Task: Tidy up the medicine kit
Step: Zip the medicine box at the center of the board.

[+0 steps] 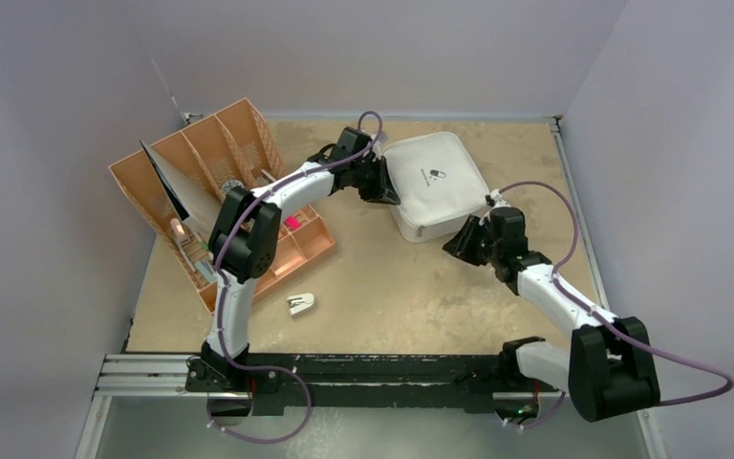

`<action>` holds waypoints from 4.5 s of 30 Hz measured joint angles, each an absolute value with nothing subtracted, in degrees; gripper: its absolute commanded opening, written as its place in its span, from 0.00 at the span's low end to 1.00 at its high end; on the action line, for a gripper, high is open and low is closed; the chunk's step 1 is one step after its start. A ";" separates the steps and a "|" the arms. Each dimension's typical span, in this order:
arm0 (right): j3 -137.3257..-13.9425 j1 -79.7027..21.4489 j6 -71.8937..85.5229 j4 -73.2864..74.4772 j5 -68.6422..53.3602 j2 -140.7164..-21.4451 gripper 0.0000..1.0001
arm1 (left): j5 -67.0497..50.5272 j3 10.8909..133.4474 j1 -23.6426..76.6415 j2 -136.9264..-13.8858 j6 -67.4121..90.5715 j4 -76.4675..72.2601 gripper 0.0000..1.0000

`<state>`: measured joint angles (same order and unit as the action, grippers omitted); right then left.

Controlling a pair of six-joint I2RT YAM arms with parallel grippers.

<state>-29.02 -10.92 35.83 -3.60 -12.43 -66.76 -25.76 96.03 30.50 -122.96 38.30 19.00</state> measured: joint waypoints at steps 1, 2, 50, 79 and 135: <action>-29.56 -11.42 34.61 -2.83 -11.88 -66.24 0.39 | -25.76 96.03 30.48 -122.96 38.30 18.98 0.00; -30.13 -12.27 33.43 -2.28 -11.27 -65.73 0.42 | -25.76 96.03 30.48 -122.93 38.30 18.98 0.00; -35.92 -37.08 16.08 -20.82 23.00 -83.48 0.00 | -24.69 95.46 29.95 -122.76 36.88 16.88 0.00; -32.34 -30.37 19.97 -24.05 6.04 -78.11 0.46 | -25.32 96.75 28.18 -122.80 34.87 19.88 0.00; -30.11 -33.98 18.17 -34.48 15.40 -83.35 0.00 | -24.82 96.49 28.67 -122.80 33.23 18.96 0.00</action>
<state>-30.11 -33.98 18.17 -34.48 15.40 -83.35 -24.82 96.49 28.67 -122.80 33.23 18.96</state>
